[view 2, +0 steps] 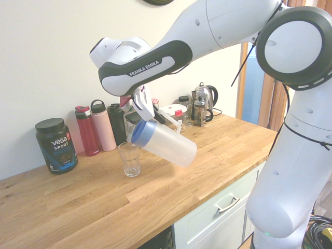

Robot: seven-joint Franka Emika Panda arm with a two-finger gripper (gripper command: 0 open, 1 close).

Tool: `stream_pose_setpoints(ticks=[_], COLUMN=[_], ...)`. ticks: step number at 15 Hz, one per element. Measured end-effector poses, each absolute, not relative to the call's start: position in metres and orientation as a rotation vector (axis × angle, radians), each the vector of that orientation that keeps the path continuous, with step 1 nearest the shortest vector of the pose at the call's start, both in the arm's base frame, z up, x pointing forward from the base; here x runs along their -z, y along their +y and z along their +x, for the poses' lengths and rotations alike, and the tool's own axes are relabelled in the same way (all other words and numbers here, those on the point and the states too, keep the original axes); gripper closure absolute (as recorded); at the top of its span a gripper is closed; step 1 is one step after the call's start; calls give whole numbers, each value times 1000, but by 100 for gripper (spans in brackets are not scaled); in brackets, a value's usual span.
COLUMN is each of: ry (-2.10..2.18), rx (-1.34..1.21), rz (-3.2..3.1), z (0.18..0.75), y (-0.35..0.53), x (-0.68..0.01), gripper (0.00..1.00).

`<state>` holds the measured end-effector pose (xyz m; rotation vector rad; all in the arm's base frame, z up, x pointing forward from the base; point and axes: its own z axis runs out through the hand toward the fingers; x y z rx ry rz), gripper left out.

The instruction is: Pour me some water

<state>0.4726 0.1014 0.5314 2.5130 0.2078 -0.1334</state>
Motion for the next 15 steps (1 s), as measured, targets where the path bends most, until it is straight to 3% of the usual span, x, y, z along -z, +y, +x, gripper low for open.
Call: stream_pose_setpoints(ticks=[15], ry=[122], rx=[85], rz=[2615], z=[497], y=[86], x=[-534], gripper=[100])
